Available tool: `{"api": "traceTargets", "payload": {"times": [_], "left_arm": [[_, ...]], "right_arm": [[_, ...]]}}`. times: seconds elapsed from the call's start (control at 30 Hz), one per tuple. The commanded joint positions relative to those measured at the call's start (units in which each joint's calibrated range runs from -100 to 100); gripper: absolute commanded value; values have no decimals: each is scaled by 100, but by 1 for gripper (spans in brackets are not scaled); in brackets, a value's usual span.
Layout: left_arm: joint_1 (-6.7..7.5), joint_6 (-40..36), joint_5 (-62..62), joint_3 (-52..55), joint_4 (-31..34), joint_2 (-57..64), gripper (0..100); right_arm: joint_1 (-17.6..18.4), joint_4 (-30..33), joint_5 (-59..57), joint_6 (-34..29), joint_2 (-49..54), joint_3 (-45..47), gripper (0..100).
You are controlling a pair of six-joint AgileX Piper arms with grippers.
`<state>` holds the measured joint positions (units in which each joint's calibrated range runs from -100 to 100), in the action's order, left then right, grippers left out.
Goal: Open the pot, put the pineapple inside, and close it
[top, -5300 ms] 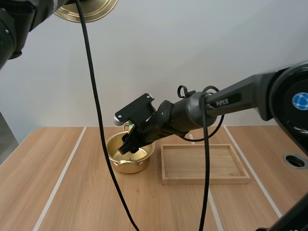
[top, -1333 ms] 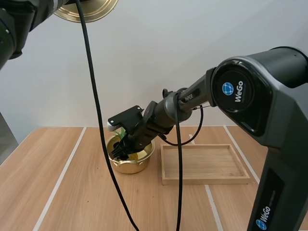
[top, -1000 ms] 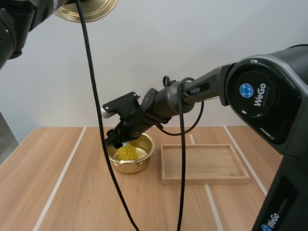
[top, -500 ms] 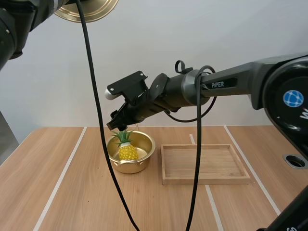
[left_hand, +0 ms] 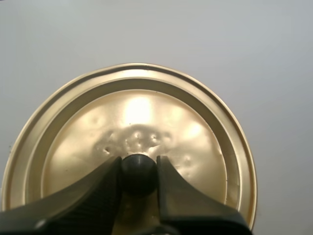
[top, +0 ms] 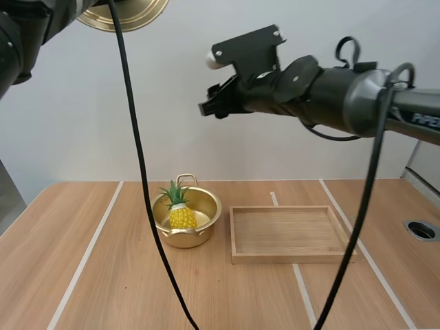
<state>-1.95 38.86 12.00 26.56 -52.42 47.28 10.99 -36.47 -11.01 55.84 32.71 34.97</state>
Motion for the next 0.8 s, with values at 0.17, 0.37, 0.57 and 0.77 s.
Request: {"api": "traceTargets", "payload": {"times": [0.17,0.37,0.57,0.77], "left_arm": [[11,-32,-53,-56,-48,44,0],[11,-32,-53,-56,-48,44,0],[11,-32,-53,-56,-48,44,0],[11,-32,-53,-56,-48,44,0]], "right_arm": [[-596,23,110,15,768,-40,86],[-904,23,-23,15,1201,-40,90],[-1364,15,-475,15,1499,-40,80],[-1740,-1,-1366,-359,1742,-28,3]]}}
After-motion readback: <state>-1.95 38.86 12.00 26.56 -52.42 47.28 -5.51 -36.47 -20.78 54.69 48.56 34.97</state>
